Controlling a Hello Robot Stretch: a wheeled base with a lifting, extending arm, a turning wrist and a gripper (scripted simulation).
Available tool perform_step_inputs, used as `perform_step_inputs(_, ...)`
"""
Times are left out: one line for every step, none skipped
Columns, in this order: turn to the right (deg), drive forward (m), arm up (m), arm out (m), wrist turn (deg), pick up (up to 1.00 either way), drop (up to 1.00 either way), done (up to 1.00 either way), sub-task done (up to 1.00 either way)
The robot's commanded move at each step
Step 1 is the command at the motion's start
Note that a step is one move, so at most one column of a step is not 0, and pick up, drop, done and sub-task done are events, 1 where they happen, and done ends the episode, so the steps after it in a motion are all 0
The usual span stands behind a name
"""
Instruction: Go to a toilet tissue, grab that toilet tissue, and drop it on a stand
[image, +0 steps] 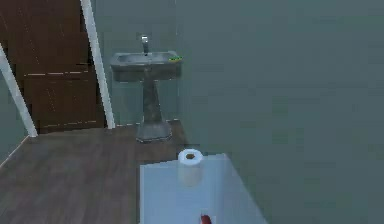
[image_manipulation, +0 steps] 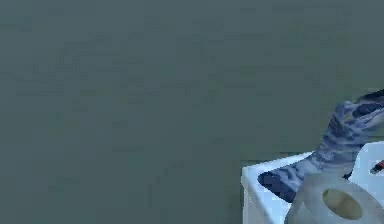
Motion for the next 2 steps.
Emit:
perform_step_inputs(-45.0,0.00,0.00,0.00,0.0,0.00,0.00,0.00,0.00)
perform_step_inputs(-24.0,0.00,0.00,0.00,0.0,0.00,0.00,0.00,0.00)
